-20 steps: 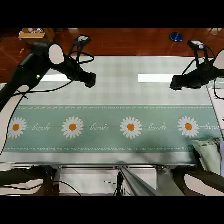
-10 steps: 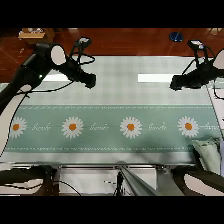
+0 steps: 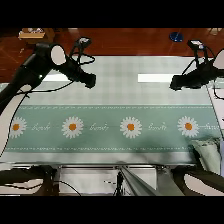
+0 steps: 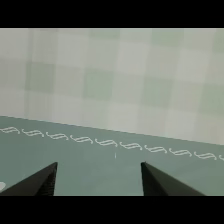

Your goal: Fold the shirts.

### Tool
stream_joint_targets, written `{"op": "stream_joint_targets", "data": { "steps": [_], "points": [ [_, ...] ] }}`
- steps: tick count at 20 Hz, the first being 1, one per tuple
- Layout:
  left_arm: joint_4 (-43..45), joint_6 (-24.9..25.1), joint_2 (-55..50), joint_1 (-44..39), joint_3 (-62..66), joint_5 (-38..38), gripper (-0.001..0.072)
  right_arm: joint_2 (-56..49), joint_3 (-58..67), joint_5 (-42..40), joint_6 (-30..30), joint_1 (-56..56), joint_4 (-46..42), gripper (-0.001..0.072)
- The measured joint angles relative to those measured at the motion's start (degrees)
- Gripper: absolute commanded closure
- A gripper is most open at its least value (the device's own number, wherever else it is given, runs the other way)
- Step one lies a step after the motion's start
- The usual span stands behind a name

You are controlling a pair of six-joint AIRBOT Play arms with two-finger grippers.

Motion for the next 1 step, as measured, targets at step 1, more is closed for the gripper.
{"op": "stream_joint_targets", "data": {
  "steps": [1],
  "points": [
    [0.0, 0.0, 0.0, 0.0, 0.0, 0.0, 0.0009, 0.0, 0.0, 0.0, 0.0, 0.0, 0.0, 0.0124]
  ]
}}
